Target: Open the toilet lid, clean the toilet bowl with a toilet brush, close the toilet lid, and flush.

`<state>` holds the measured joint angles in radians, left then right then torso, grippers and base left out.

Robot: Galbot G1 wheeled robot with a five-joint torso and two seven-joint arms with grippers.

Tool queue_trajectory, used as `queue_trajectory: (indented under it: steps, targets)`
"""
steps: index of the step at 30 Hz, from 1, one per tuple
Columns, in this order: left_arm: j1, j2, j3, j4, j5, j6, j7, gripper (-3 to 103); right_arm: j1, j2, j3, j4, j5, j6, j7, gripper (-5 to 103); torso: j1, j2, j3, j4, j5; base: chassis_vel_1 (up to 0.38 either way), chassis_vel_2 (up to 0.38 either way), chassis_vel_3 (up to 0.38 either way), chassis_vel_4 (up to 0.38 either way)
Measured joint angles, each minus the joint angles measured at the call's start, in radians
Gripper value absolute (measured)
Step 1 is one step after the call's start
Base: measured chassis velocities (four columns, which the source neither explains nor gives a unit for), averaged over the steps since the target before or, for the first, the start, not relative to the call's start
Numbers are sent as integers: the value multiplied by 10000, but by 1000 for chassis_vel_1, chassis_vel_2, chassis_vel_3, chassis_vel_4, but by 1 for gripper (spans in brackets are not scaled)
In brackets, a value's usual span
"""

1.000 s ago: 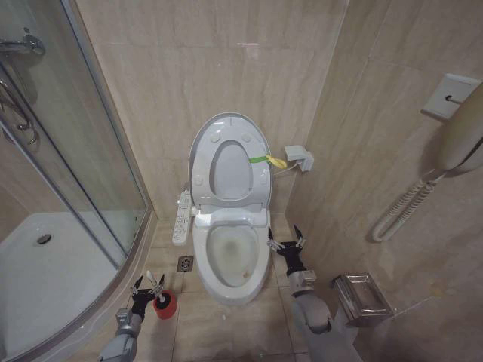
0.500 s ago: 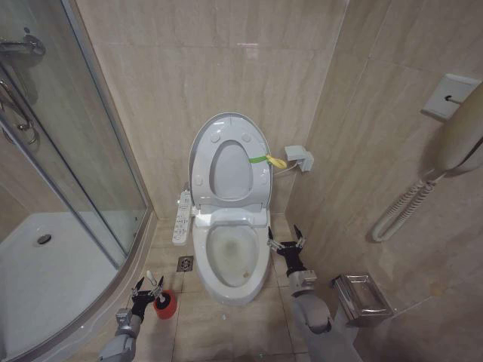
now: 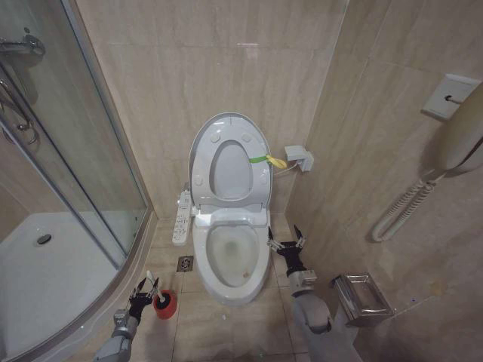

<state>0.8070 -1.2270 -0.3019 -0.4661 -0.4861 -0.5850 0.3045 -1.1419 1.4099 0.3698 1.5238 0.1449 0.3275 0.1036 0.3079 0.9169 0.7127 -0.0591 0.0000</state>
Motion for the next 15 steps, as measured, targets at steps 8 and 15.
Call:
queue_trajectory:
  steps: [8,15]
  targets:
    - [-227,-70,9,238,108,-13,158,32,0,0,-1,0,0,0,0,100,0,0,0,0,0,0,0,0,0]
    - [-244,-141,6,194,223,-34,199,19,0,0,0,0,0,0,0,100,0,0,0,-1,1,0,0,0,0]
